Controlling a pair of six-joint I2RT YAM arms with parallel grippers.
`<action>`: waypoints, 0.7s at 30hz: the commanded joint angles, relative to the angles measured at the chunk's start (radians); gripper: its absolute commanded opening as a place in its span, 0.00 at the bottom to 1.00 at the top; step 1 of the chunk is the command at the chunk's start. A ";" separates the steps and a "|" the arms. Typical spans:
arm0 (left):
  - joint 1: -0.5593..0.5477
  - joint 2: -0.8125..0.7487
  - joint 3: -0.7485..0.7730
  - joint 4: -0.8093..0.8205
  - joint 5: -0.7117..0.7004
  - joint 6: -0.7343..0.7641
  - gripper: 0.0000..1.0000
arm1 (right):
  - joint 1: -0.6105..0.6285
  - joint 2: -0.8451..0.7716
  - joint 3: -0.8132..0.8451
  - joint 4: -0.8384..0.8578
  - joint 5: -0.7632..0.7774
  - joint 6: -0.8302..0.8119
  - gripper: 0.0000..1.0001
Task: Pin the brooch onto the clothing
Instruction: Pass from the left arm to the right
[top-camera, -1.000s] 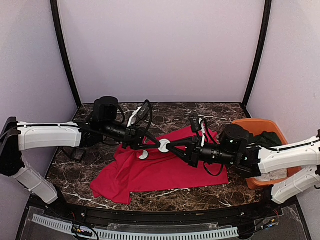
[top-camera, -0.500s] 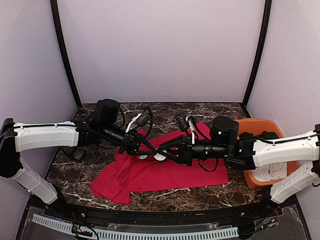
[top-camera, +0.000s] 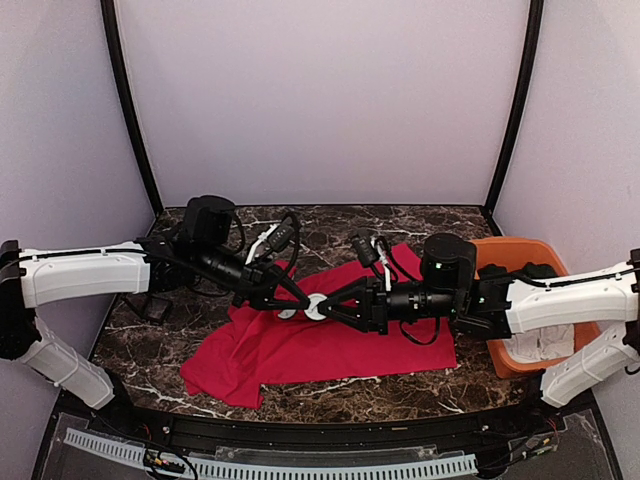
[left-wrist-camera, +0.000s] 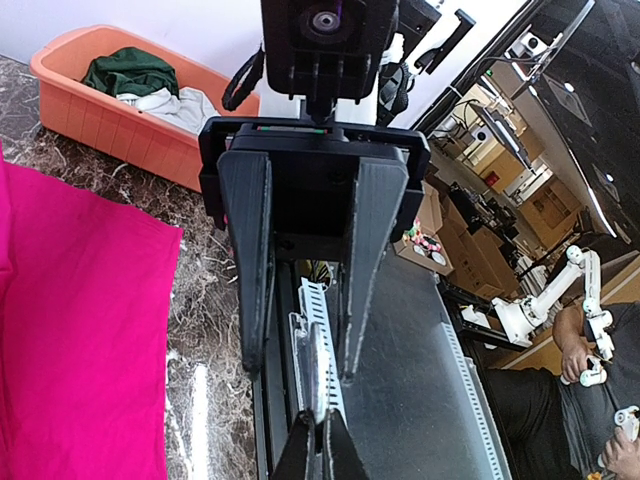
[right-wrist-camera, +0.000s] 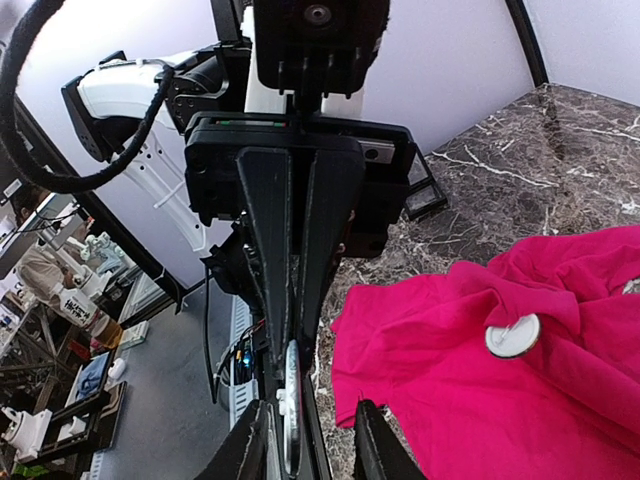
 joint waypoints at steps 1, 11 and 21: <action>-0.002 -0.024 0.021 -0.040 0.004 0.029 0.01 | -0.006 0.017 0.007 -0.003 -0.065 0.008 0.28; 0.000 -0.024 0.020 -0.060 -0.007 0.043 0.01 | -0.018 0.006 0.004 0.004 -0.095 0.002 0.15; -0.001 -0.022 0.020 -0.051 -0.010 0.036 0.01 | -0.020 0.026 0.014 0.006 -0.114 0.004 0.15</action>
